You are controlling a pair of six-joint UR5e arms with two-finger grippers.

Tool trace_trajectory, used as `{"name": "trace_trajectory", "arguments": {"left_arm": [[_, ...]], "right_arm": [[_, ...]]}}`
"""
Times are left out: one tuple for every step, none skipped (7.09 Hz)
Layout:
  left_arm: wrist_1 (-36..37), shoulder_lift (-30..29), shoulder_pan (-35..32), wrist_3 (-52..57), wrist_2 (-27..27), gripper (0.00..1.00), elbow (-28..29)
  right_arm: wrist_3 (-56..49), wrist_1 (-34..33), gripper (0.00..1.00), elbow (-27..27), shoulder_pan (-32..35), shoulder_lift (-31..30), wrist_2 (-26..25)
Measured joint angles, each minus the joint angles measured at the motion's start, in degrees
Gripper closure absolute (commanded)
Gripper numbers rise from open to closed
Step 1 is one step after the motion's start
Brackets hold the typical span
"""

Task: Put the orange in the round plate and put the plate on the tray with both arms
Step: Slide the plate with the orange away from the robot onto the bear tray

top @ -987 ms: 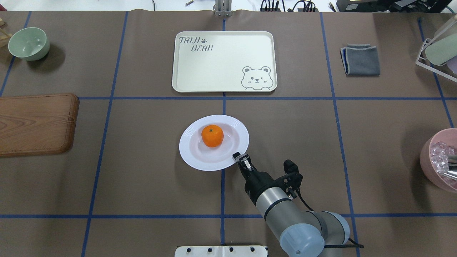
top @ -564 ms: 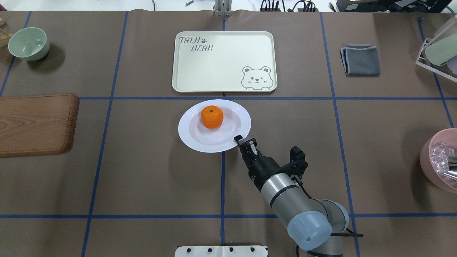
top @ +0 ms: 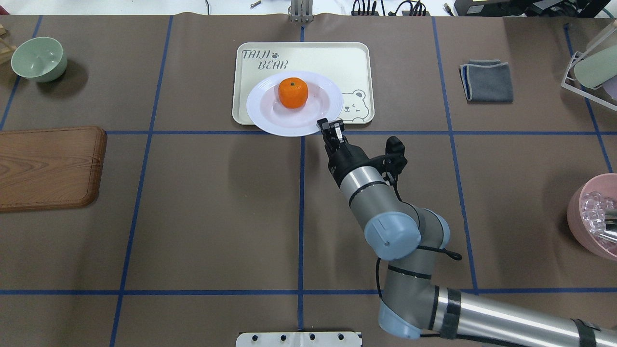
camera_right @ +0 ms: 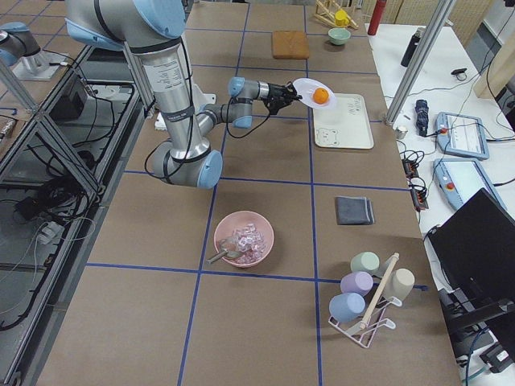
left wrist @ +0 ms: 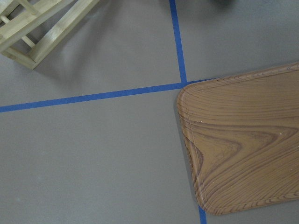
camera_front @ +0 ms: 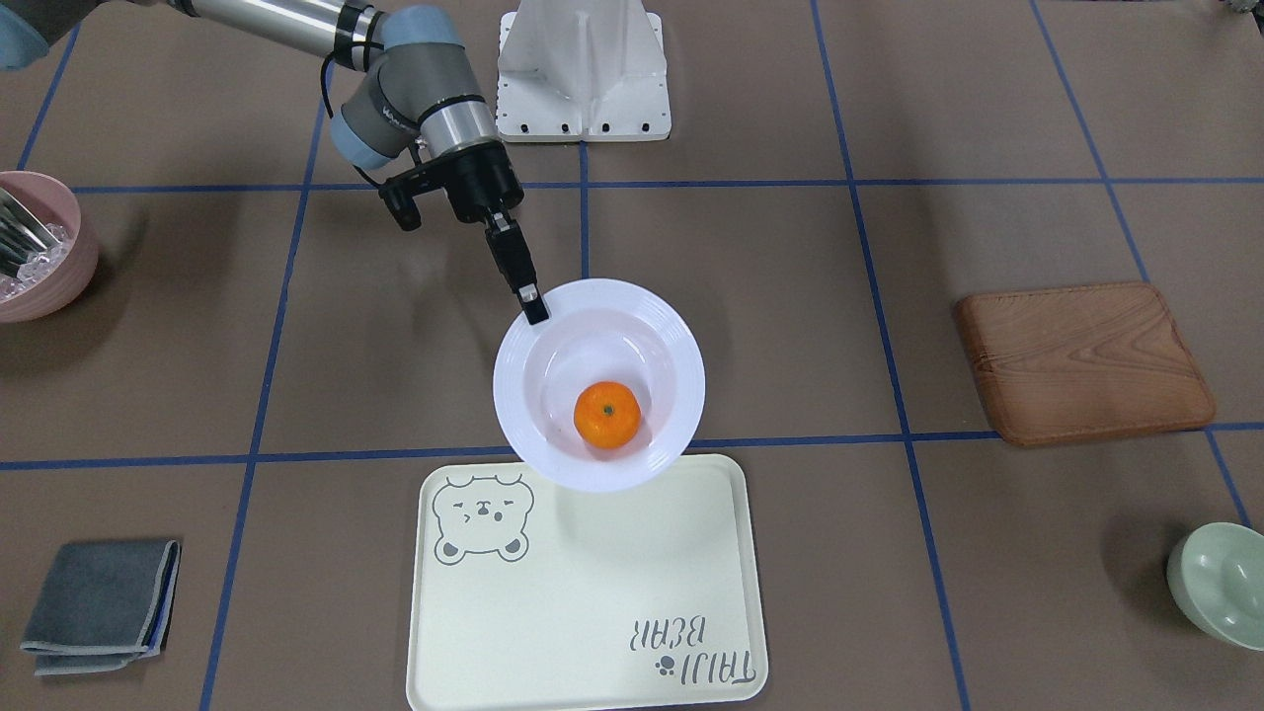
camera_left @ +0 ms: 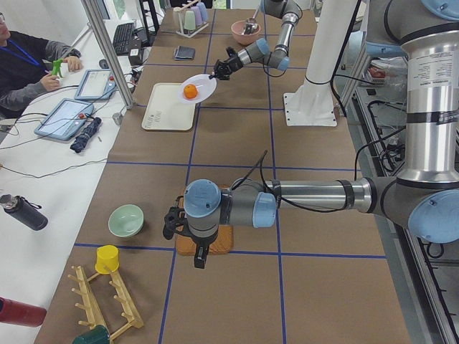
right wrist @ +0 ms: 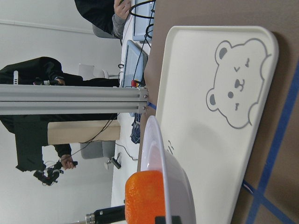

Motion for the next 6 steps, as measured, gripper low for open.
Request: {"name": "trace_trajectory", "arguments": {"left_arm": [[0.0,0.1,0.0,-0.1,0.0,0.01,-0.2],[0.0,0.1,0.0,-0.2,0.0,0.01,-0.3],[0.0,0.1,0.0,-0.2,0.0,0.01,-0.4],[0.0,0.1,0.0,-0.2,0.0,0.01,-0.5],[0.0,0.1,0.0,-0.2,0.0,0.01,-0.5],[0.0,0.1,0.0,-0.2,0.0,0.01,-0.5]], "right_arm": [[2.1,-1.2,1.00,-6.4,2.4,4.3,0.3],[4.9,-3.9,1.00,-11.3,4.0,8.1,0.4],[7.2,-6.5,1.00,-15.6,5.1,11.3,0.4],[9.3,-7.8,1.00,-20.6,6.0,14.5,0.3],[10.3,-8.2,1.00,-24.6,6.4,16.8,0.2],[10.8,-8.4,0.80,-26.6,6.6,17.9,0.1]]}}
